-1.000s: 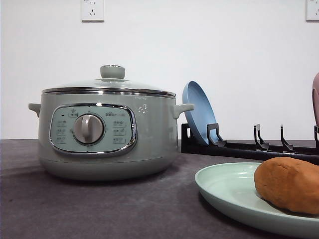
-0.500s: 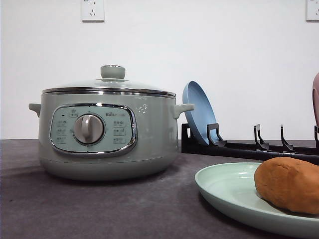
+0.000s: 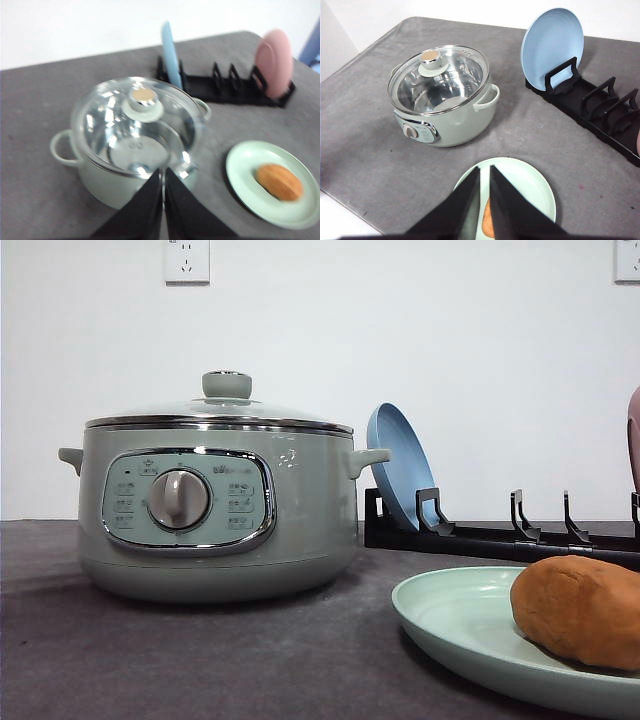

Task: Transfer potato from steamer to green plate

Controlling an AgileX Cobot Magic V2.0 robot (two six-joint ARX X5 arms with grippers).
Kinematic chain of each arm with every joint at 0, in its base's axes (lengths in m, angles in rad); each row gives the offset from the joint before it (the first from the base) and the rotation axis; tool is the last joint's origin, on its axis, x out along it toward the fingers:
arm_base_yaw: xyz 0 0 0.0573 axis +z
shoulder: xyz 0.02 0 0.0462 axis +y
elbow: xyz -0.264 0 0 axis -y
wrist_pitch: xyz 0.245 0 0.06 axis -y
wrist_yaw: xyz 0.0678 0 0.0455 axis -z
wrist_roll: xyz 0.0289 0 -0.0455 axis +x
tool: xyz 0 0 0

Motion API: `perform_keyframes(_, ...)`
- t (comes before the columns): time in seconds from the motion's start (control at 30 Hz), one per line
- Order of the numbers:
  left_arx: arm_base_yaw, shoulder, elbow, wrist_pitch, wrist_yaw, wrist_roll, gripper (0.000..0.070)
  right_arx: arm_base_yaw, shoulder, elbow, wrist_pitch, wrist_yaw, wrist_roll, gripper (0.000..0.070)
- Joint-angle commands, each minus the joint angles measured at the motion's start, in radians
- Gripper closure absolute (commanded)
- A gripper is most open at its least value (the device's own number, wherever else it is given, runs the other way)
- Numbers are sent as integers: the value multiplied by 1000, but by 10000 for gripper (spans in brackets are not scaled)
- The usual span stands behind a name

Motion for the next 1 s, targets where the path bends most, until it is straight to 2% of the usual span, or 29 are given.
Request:
perform_keyframes(0.0,32,-15,-44,59,3,15,700,5,6,14,8,1,3,678)
perform_keyframes(0.2,234,-164,-387,421,3,33,700,5,6,14,8,1,3,678)
perform_keyframes(0.3,310,-250,-567,545,3,33,700,5,6,14,8,1,3,678)
perform_keyframes(0.43,362,-346,-745,572,1,41,700,5,6,14,8,1,3,678)
perform_keyframes(0.6,397,-423,-894,611,-58,55,700,5,6,14,8,1,3,678)
perform_keyframes(0.83,412,-499,-1018,702,-87,48,700,5,6,14,8,1,3,678)
perform_keyframes(0.97,412,-554,-1084,771,-116,2,700,5,6,14,8,1,3,678)
